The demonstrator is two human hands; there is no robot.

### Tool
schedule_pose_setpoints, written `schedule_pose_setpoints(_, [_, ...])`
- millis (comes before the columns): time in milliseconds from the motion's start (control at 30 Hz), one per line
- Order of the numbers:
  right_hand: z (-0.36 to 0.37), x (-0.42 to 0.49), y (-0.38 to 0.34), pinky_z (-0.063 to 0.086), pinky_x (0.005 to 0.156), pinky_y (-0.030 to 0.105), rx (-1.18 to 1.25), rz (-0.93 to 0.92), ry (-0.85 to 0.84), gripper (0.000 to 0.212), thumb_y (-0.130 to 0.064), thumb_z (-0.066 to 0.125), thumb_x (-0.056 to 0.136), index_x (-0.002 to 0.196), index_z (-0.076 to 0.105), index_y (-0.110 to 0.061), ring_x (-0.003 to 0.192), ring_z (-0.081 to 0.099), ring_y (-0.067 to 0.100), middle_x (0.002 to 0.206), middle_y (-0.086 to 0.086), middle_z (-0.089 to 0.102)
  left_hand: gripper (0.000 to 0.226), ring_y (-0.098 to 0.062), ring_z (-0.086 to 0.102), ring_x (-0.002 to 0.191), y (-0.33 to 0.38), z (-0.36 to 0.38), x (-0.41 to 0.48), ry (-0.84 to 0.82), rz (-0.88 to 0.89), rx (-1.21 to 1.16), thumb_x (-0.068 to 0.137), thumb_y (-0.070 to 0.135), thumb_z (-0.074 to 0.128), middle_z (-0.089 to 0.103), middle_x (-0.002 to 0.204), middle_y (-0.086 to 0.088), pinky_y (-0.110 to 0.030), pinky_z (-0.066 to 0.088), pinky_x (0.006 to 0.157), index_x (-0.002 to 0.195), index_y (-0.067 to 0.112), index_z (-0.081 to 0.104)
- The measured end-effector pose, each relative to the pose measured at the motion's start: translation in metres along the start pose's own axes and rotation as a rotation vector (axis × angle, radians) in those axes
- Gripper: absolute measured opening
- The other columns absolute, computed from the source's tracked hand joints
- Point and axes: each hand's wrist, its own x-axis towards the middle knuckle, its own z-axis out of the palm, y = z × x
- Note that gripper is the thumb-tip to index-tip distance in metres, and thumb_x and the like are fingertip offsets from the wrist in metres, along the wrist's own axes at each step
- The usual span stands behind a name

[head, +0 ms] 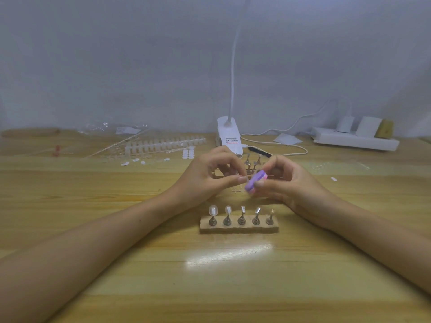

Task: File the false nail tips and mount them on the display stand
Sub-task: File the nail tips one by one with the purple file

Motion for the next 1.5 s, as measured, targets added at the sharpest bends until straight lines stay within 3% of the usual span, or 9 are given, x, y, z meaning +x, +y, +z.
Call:
schedule_pose_setpoints(300, [0.0023, -0.0001, -0.0006, 0.061, 0.074, 0.036, -0.045, 0.023, -0.052, 0.030, -0.002, 0.076, 0.077, 0.097, 0.054, -0.002, 0.087, 0.075, 0.031, 0.098, 0.023, 0.073, 0.006, 0.000, 0.054, 0.074, 0.0004, 0.0006, 0.0000, 0.009, 0.010, 0.003, 0.084, 0.011, 0.075, 0.053, 0.087, 0.010, -0.007, 0.041, 0.062, 0.083, 0.015, 0.070])
schedule_pose_setpoints(400, [-0.0005, 0.0017, 0.0001, 0.061, 0.078, 0.035, 0.058, -0.001, 0.087, 0.029, -0.003, 0.074, 0.072, 0.094, 0.054, -0.002, 0.085, 0.074, 0.028, 0.099, 0.023, 0.070, 0.006, -0.001, 0.054, 0.074, 0.0004, 0.0009, -0.0004, -0.010, 0.013, -0.003, 0.084, 0.011, 0.075, 0.053, 0.088, 0.007, -0.007, 0.041, 0.061, 0.084, 0.013, 0.071])
schedule_pose_setpoints(533, [0.0014, 0.0015, 0.0009, 0.061, 0.079, 0.041, -0.045, 0.021, -0.027, 0.027, -0.002, 0.077, 0.078, 0.095, 0.055, -0.002, 0.091, 0.074, 0.035, 0.101, 0.024, 0.072, 0.005, -0.002, 0.055, 0.075, 0.0002, 0.0002, -0.0003, -0.003, -0.003, 0.014, 0.084, 0.012, 0.075, 0.054, 0.089, 0.006, -0.008, 0.041, 0.063, 0.083, 0.014, 0.071])
schedule_pose_setpoints(633, [-0.0008, 0.0022, 0.0004, 0.061, 0.083, 0.042, 0.035, 0.012, 0.078, 0.031, -0.006, 0.077, 0.072, 0.095, 0.056, -0.003, 0.090, 0.074, 0.033, 0.103, 0.025, 0.070, 0.004, -0.004, 0.056, 0.077, -0.0001, -0.0001, 0.0004, 0.003, -0.021, 0.011, 0.084, 0.014, 0.075, 0.055, 0.089, 0.008, -0.009, 0.041, 0.066, 0.084, 0.014, 0.071])
schedule_pose_setpoints(733, [0.0016, 0.0012, 0.0004, 0.061, 0.077, 0.040, -0.063, 0.030, -0.061, 0.030, -0.003, 0.078, 0.076, 0.095, 0.055, -0.003, 0.089, 0.074, 0.035, 0.100, 0.024, 0.072, 0.004, -0.004, 0.055, 0.076, -0.0003, -0.0002, 0.0000, 0.001, -0.014, 0.013, 0.084, 0.013, 0.075, 0.055, 0.089, 0.006, -0.008, 0.041, 0.065, 0.083, 0.013, 0.071])
schedule_pose_setpoints(867, [-0.0018, 0.0037, 0.0021, 0.061, 0.081, 0.038, 0.056, 0.001, 0.062, 0.030, -0.005, 0.076, 0.072, 0.093, 0.055, -0.003, 0.087, 0.074, 0.029, 0.101, 0.021, 0.071, 0.004, -0.003, 0.055, 0.076, 0.0000, 0.0000, -0.0001, -0.006, -0.024, -0.006, 0.084, 0.012, 0.076, 0.055, 0.091, 0.000, -0.008, 0.042, 0.063, 0.085, 0.011, 0.072])
schedule_pose_setpoints(967, [-0.0010, 0.0024, 0.0023, 0.061, 0.080, 0.042, -0.047, 0.026, -0.064, 0.029, -0.005, 0.079, 0.073, 0.093, 0.057, -0.004, 0.091, 0.074, 0.036, 0.099, 0.021, 0.073, 0.004, -0.003, 0.056, 0.076, -0.0003, -0.0003, -0.0001, -0.005, -0.014, 0.017, 0.084, 0.012, 0.075, 0.056, 0.091, 0.001, -0.008, 0.042, 0.064, 0.085, 0.011, 0.072])
schedule_pose_setpoints(1400, [-0.0022, 0.0021, 0.0034, 0.062, 0.077, 0.035, 0.068, -0.025, 0.099, 0.032, -0.006, 0.076, 0.070, 0.094, 0.056, -0.002, 0.087, 0.074, 0.028, 0.101, 0.020, 0.070, 0.003, -0.002, 0.056, 0.077, 0.0003, -0.0001, 0.0000, 0.000, -0.017, 0.011, 0.084, 0.014, 0.075, 0.056, 0.089, 0.007, -0.009, 0.042, 0.066, 0.084, 0.013, 0.072])
schedule_pose_setpoints(1500, [0.0004, 0.0006, 0.0028, 0.061, 0.075, 0.036, -0.029, -0.010, -0.033, 0.032, -0.006, 0.079, 0.071, 0.094, 0.057, -0.003, 0.088, 0.074, 0.033, 0.101, 0.022, 0.072, 0.003, -0.002, 0.057, 0.077, 0.0003, -0.0004, -0.0003, 0.017, -0.009, 0.012, 0.085, 0.013, 0.074, 0.057, 0.089, 0.007, -0.010, 0.042, 0.069, 0.084, 0.011, 0.071])
